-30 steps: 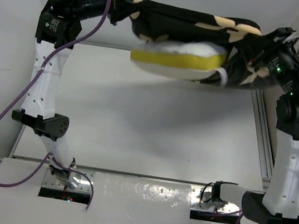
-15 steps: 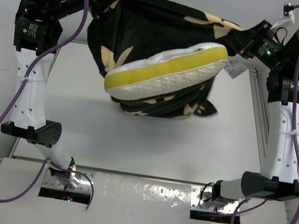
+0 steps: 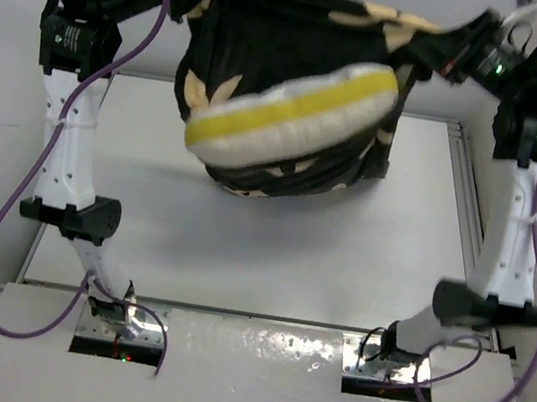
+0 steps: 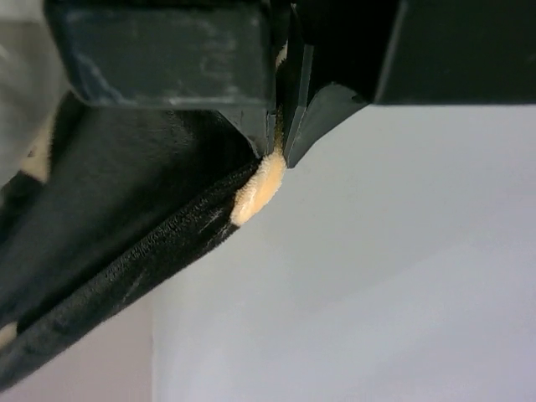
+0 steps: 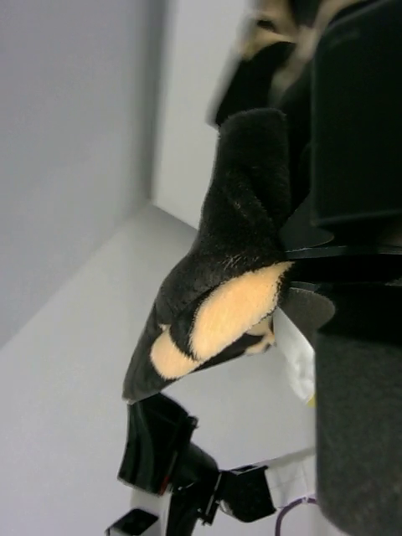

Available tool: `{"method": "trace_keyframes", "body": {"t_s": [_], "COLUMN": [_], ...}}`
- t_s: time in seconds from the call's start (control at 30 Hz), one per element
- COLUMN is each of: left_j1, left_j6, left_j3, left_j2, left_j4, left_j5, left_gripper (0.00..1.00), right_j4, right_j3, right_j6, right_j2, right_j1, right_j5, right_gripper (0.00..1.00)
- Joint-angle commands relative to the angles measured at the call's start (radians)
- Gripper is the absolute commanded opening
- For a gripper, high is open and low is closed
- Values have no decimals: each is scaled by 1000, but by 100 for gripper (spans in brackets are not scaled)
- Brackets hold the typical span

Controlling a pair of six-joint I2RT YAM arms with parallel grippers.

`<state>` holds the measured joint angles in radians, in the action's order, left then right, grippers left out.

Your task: Put the pillow into the pillowcase

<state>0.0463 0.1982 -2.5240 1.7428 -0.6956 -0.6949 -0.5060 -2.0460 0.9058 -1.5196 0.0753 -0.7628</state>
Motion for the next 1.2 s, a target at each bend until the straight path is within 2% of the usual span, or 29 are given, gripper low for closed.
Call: {"method": "trace_keyframes", "body": {"t_s": [0.0, 0.03, 0.07, 0.1, 0.13, 0.17, 0.23, 0.4, 0.5, 0.6, 0.7, 0.73, 0.8, 0.83, 0.93, 1.07, 1.17], "left_j1": [-103, -96, -83, -77, -74, -74, -72, -57, -57, -60, -63, -65, -69, -72, -88, -109, -135], "left_j6": [67, 72, 82, 111, 100, 90, 99, 127, 97, 95, 96, 96, 92, 96, 147, 149, 45], "left_j3": [-149, 37, 227, 331, 305, 269, 223, 272, 261, 335, 418, 436, 487, 499, 565, 671, 679], "left_j2": [-11, -107, -173, -178, -149, -122, -80, -109, -79, -71, -81, -88, -95, -98, -100, -94, -54], "left_j4": [55, 132, 196, 117, 50, -14, -105, -94, -113, -101, -78, -70, -41, -39, -44, -1, 89], "left_j5": [328, 327, 322, 277, 264, 249, 196, 303, 307, 214, 94, 72, 5, -20, -121, -205, -306], "left_gripper": [0, 0, 0, 0, 0, 0, 0, 0, 0, 0, 18, 31, 43, 54, 71, 80, 82], "right_j4": [5, 21, 163, 272, 372, 448, 442, 432, 469, 500, 546, 549, 558, 569, 570, 577, 564], "right_j3": [-467, -363, -192, -10, 268, 327, 328, 231, 247, 303, 323, 325, 331, 328, 296, 251, 250], "right_j6": [-53, -61, -73, -68, -52, -7, -21, 7, 18, 27, 54, 57, 54, 51, 44, 47, 18], "right_j2": [-132, -105, 21, 95, 152, 191, 182, 116, 118, 118, 88, 81, 82, 82, 72, 52, 62], "right_j1": [92, 90, 89, 87, 87, 93, 83, 61, 47, 31, 29, 27, 14, 11, -2, -6, -3], "right_j5": [218, 236, 231, 226, 229, 223, 212, 226, 312, 391, 367, 361, 355, 355, 320, 214, 119], "right_gripper": [0, 0, 0, 0, 0, 0, 0, 0, 0, 0, 0, 0, 0, 0, 0, 0, 0]}}
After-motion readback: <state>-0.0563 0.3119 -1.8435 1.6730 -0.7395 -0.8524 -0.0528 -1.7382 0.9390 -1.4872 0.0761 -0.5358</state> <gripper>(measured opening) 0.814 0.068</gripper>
